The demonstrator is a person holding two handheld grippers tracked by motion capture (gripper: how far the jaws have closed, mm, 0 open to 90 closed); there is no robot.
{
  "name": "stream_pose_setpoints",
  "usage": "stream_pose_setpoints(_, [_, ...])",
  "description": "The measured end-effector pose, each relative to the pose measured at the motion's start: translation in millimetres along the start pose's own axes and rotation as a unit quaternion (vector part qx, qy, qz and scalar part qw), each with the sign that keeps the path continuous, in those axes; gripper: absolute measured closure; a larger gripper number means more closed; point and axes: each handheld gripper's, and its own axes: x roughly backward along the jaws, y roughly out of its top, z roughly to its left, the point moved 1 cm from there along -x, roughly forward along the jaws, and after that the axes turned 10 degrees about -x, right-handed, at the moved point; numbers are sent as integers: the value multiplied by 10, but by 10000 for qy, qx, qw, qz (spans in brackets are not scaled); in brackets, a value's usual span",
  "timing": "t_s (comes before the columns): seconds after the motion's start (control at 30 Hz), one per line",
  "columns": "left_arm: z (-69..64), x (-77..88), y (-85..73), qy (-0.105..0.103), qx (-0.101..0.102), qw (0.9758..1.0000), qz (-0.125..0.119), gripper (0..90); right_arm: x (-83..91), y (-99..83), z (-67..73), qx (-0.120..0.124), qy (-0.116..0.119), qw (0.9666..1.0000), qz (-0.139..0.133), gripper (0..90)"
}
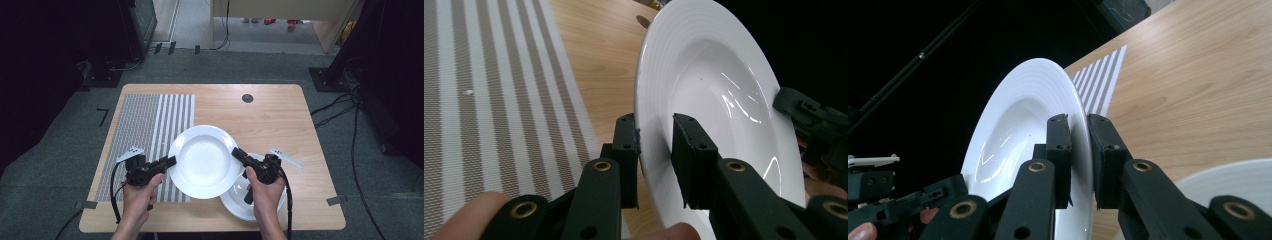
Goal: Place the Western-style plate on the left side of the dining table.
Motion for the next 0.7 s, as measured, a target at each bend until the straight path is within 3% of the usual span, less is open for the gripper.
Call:
stream_pose_setpoints(0.37, [286,197,100,249,200,9993,-184,742,-376,-49,212,129,66,9997,173,814])
stream_pose_setpoints(0.7, [537,356,149,544,351,9974,-326,753,-732,-149,297,199,74,9988,451,802])
